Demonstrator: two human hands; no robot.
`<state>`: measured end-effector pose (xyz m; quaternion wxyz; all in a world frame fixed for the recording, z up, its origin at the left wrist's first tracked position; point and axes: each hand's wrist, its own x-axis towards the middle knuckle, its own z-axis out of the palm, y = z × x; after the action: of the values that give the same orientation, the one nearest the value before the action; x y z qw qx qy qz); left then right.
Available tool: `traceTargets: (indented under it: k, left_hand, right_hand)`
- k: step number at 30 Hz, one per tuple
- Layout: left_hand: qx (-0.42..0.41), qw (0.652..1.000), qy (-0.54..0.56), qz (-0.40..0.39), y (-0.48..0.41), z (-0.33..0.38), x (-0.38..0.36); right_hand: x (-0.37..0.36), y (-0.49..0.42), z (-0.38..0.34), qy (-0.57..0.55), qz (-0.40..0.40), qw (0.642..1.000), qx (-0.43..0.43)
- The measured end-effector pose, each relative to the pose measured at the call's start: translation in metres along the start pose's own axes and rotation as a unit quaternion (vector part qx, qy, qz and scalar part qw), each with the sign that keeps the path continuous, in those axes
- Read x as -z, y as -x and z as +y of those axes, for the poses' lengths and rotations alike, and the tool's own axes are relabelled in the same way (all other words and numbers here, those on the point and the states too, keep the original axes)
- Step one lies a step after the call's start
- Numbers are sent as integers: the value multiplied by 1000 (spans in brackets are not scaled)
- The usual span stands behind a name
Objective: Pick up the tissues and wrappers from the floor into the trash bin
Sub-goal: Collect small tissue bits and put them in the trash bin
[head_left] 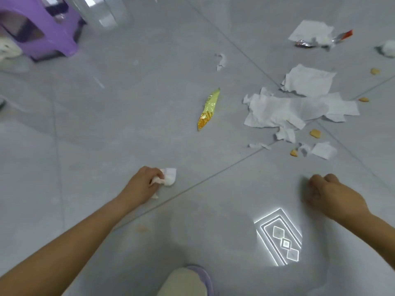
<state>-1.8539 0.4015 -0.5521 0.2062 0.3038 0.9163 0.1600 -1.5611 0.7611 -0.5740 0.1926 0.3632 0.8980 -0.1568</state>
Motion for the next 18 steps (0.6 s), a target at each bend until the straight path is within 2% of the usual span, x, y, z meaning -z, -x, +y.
traceTargets:
  k: [3,8,11,18]
  left_hand:
    - [50,999,-11,-18,41,-30,13]
    - [123,991,17,-44,102,-67,-5]
    - [119,991,32,-58,111,-70,-31]
    - [77,997,-9,-8,104,-65,-48]
  right_hand:
    - [-1,2,3,-15,-29,999,-16]
    - [-4,4,5,-20,-22,999,19]
    - [-5,4,5,-24,-16,999,22]
    - [-7,4,5,-19,-17,999,27]
